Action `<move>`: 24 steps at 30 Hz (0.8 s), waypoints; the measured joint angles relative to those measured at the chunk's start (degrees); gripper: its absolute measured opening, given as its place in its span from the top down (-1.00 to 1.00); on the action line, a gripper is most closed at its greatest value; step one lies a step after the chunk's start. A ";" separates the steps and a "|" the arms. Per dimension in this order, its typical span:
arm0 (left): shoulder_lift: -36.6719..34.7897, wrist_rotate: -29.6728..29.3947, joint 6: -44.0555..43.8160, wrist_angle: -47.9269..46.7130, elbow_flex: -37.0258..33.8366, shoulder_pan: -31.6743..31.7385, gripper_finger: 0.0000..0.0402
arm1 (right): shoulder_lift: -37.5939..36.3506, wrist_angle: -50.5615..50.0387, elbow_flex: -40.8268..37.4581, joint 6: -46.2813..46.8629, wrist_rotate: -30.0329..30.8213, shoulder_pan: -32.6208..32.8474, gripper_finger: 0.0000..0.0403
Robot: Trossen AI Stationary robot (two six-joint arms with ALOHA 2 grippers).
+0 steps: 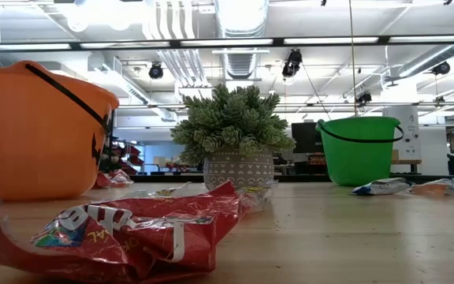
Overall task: Sort candy
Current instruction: Put the orange gummy into the orange bucket
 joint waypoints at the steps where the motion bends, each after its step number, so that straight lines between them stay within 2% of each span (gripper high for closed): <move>1: -0.18 0.01 0.00 -0.51 0.00 0.00 1.00 | -0.06 0.00 -0.02 0.04 0.02 0.00 0.51; 5: -1.31 1.92 -0.27 -4.16 -0.02 -0.02 1.00 | -0.78 -0.17 -0.09 1.98 0.02 -0.13 0.33; 9: -2.66 4.64 -1.54 -8.77 -0.04 -0.27 1.00 | -2.69 0.13 -0.06 2.23 0.17 -0.13 0.23; 13: -3.64 7.40 -2.28 -16.06 -0.04 -0.93 1.00 | -4.08 -0.36 -0.06 2.45 0.24 -0.13 0.19; 17: -4.13 7.58 -2.99 -22.90 -0.54 -2.02 1.00 | -5.36 -0.84 -0.06 2.49 0.24 -0.15 0.19; 24: -5.70 9.60 -2.42 -27.66 -4.83 -2.93 1.00 | -6.60 -5.36 0.00 2.63 0.26 -0.15 0.18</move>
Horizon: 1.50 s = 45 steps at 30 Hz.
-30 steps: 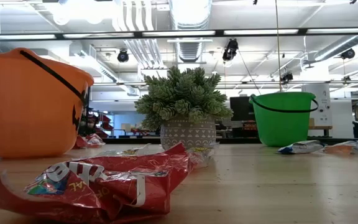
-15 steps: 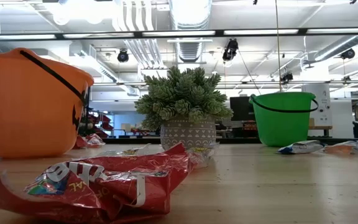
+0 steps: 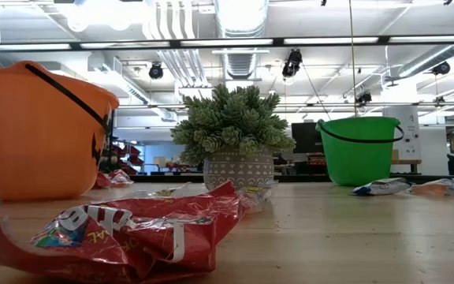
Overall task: Sort candy
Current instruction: Put the orange gummy into the orange bucket
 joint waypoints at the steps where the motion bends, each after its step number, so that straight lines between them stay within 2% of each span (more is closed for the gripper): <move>1: -0.35 0.51 0.04 -0.24 -1.00 0.00 1.00 | -0.03 -0.42 0.00 0.01 0.02 0.00 0.18; 7: -3.19 0.99 0.70 0.22 -9.72 0.00 1.00 | -0.20 -2.85 0.00 0.01 0.04 0.00 0.18; 12: -6.03 3.80 -0.04 4.44 -17.16 0.00 1.00 | -0.20 -2.67 0.00 0.01 0.09 -0.02 0.18; 18: -8.81 4.10 -0.64 8.76 -23.79 -0.04 1.00 | -0.15 -2.83 0.00 0.01 0.09 -0.02 0.18; 29: -10.11 5.79 0.28 9.89 -29.39 -0.07 1.00 | -0.15 -9.14 0.00 1.21 0.11 -0.02 0.18; 39: -9.69 10.08 2.38 11.27 -31.46 -0.05 1.00 | -0.26 -13.21 0.00 4.57 1.64 -0.02 0.18; 45: -9.69 11.47 2.20 11.84 -31.24 -0.07 0.83 | -1.02 -22.27 0.00 7.85 1.64 0.00 0.18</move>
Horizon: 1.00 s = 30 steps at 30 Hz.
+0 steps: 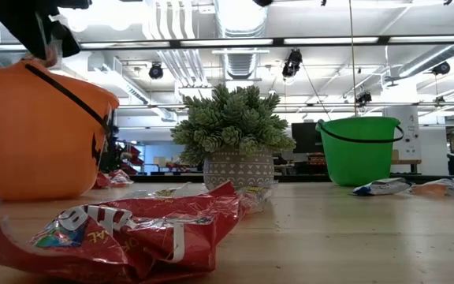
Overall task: Sort candy
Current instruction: Put the orange gummy into the orange bucket, then put the red gummy into the orange bucket
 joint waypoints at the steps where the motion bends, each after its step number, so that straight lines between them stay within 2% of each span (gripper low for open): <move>1: 0.00 0.00 -0.02 0.15 0.14 0.00 0.79 | -0.04 -1.43 0.00 0.40 0.00 0.02 0.18; 8: 0.07 0.11 -0.02 0.90 0.27 0.00 0.46 | -0.07 -10.18 0.00 1.65 -0.05 0.02 0.18; 12: 0.13 0.11 0.01 0.96 0.27 0.00 0.35 | -0.07 -14.35 0.00 2.14 -0.38 0.13 0.18; 24: 0.11 0.10 1.55 2.33 0.78 0.00 0.38 | -0.35 -39.87 0.00 3.93 -1.68 0.13 0.18; 30: 0.13 0.09 3.42 2.30 3.09 0.00 0.39 | -0.36 -45.17 0.00 1.70 -1.36 0.13 0.18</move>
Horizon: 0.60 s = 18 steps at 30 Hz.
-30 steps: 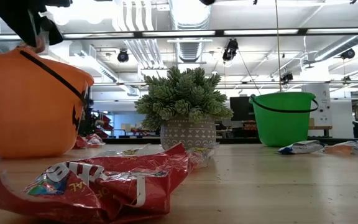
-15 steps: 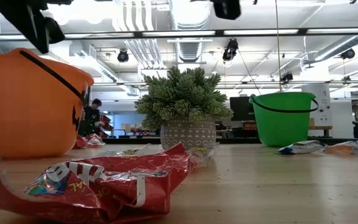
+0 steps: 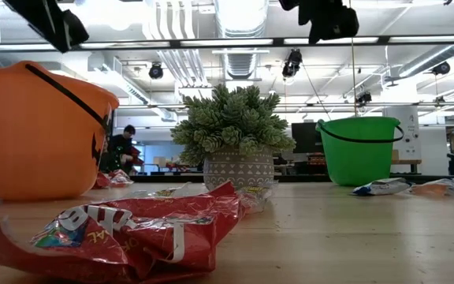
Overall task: Sort candy
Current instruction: Put the red gummy into the orange bucket
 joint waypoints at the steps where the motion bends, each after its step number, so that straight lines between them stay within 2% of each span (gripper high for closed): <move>1: -0.02 0.00 0.24 0.00 0.40 0.00 0.39 | 0.00 0.28 0.00 -0.03 0.45 0.00 0.18; 9: -0.11 -1.65 4.42 -0.72 3.69 0.02 0.39 | 0.05 0.65 0.00 -0.23 7.71 -0.15 0.18; 18: -0.35 -14.31 5.68 -3.04 5.09 1.13 0.39 | 0.05 2.10 -0.02 -2.99 12.78 -2.14 0.18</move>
